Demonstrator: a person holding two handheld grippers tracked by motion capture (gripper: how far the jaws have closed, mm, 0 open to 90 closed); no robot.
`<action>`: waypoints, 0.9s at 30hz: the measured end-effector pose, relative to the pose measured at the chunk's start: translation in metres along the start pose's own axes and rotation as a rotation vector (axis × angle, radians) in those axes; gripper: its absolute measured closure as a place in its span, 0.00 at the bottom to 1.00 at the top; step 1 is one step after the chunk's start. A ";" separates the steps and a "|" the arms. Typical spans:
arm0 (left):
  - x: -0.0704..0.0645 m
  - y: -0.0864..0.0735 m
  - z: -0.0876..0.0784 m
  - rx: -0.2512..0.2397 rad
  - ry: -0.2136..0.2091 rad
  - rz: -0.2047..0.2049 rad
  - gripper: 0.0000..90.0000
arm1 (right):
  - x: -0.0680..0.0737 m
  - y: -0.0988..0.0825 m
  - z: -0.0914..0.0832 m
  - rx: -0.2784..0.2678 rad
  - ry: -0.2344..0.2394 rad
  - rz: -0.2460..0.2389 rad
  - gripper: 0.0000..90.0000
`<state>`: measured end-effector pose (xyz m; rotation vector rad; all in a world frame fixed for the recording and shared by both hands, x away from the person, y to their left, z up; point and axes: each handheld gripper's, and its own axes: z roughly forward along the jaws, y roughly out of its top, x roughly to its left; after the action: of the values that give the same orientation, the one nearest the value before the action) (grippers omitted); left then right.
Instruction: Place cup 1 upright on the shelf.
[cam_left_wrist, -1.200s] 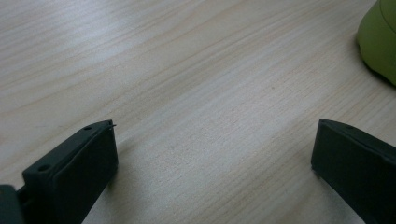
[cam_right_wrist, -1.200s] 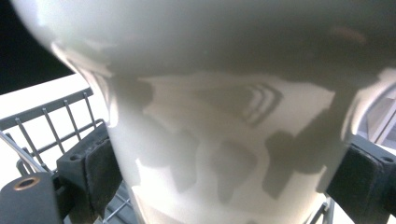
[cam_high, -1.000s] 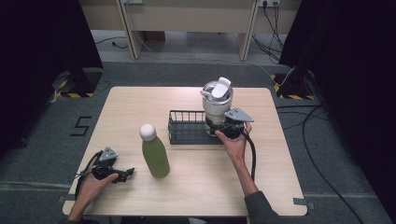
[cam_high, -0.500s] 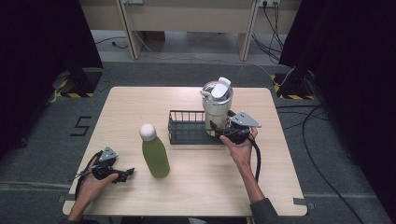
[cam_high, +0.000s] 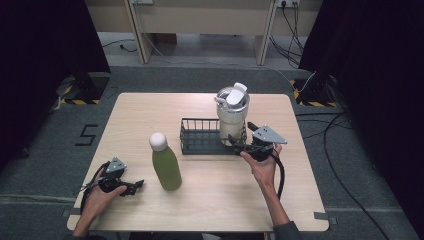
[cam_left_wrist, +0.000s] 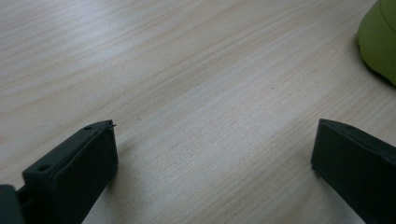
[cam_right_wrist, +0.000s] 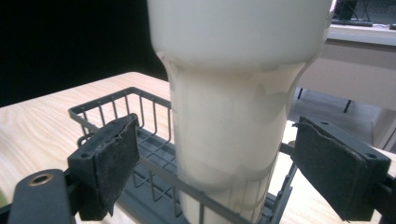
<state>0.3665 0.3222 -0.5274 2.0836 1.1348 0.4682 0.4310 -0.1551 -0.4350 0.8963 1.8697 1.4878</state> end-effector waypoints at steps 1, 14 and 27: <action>0.000 0.000 0.000 0.000 0.000 0.000 0.00 | 0.001 -0.001 -0.002 0.001 0.003 0.002 0.16; 0.000 0.000 0.000 0.000 0.000 0.000 0.00 | 0.009 -0.004 -0.018 -0.004 0.023 0.006 0.17; 0.000 0.000 0.000 0.000 0.001 0.002 0.00 | 0.018 -0.008 -0.028 0.024 0.033 -0.024 0.17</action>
<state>0.3663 0.3221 -0.5273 2.0850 1.1335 0.4703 0.3971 -0.1587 -0.4374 0.8619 1.9189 1.4767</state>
